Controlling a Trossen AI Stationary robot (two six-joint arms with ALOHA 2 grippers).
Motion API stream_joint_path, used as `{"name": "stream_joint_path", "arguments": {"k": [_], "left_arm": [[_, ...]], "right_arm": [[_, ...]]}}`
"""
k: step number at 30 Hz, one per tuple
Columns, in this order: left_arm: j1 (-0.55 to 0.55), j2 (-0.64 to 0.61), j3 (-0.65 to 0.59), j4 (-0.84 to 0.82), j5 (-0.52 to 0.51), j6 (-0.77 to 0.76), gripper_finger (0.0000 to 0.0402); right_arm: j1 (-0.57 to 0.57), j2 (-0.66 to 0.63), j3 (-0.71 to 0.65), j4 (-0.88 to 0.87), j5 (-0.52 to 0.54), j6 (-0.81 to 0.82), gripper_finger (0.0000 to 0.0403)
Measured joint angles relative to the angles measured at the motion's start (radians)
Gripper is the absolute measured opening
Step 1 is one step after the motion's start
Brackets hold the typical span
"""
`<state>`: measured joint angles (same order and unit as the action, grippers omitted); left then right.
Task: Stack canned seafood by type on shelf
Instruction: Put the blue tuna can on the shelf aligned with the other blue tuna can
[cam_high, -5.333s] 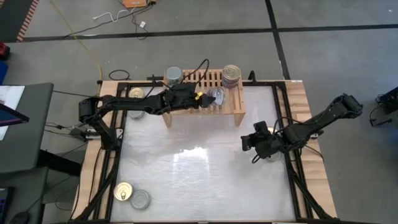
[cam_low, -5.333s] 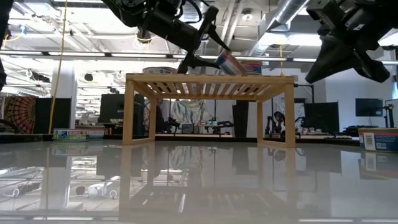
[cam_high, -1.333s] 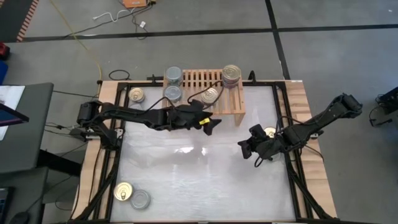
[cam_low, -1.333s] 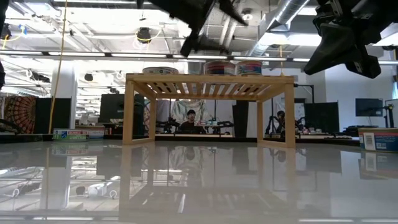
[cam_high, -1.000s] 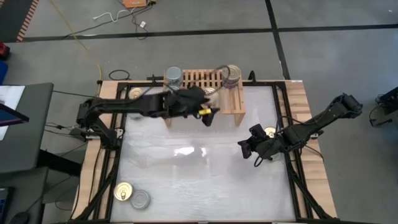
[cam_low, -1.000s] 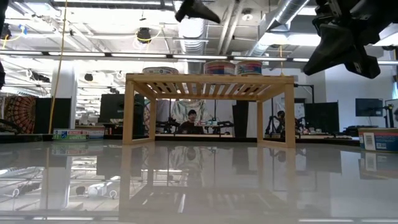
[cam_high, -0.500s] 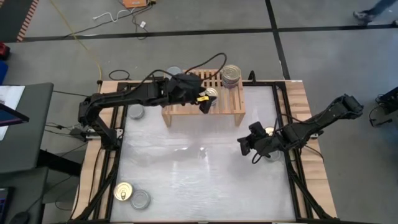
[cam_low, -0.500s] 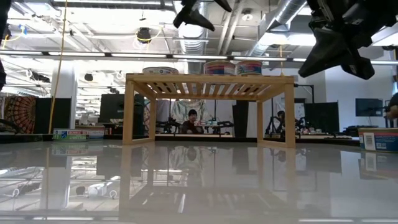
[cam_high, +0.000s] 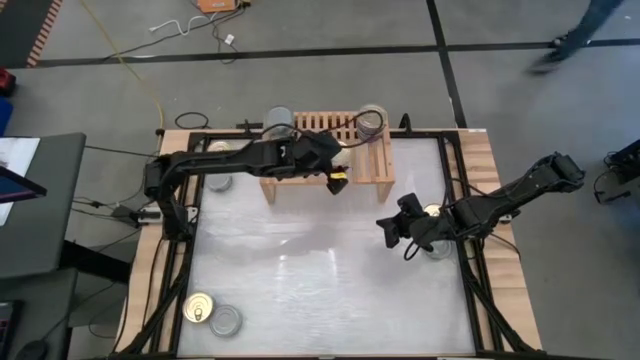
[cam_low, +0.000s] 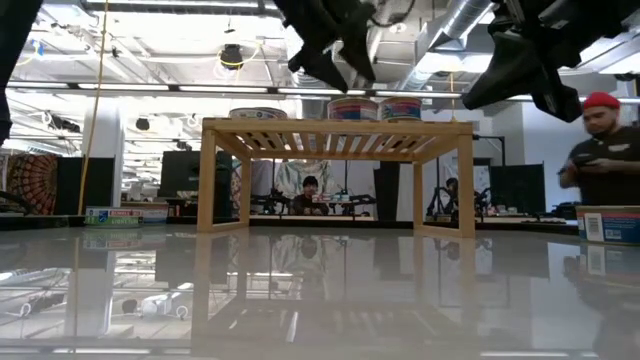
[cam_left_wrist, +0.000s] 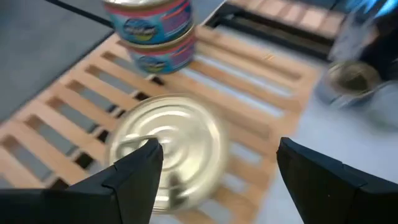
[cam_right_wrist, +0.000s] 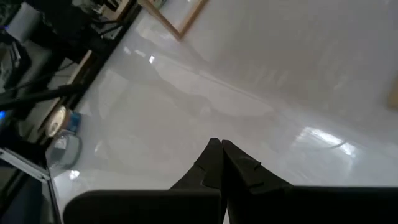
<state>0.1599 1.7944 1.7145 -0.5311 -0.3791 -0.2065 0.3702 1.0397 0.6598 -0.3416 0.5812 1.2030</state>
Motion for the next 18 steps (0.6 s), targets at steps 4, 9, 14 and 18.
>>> {"name": "stream_joint_path", "arguments": {"k": [4, 9, 14, 18], "left_arm": [[0.000, 0.034, 0.000, -0.003, -0.009, 0.093, 0.0299], [-0.001, 0.074, 0.000, 0.005, -0.085, 0.134, 0.0299], [0.014, 0.086, -0.001, 0.016, -0.182, 0.199, 0.0299], [0.045, 0.090, 0.000, 0.037, -0.182, 0.197, 0.0299]], "right_arm": [[0.000, 0.000, 0.000, 0.003, 0.000, 0.011, 0.0023], [0.000, 0.000, 0.000, 0.018, 0.000, 0.011, 0.0023], [0.000, 0.000, 0.000, 0.026, 0.001, 0.011, 0.0023], [0.000, 0.000, 0.000, 0.026, 0.003, 0.011, 0.0024]]}}
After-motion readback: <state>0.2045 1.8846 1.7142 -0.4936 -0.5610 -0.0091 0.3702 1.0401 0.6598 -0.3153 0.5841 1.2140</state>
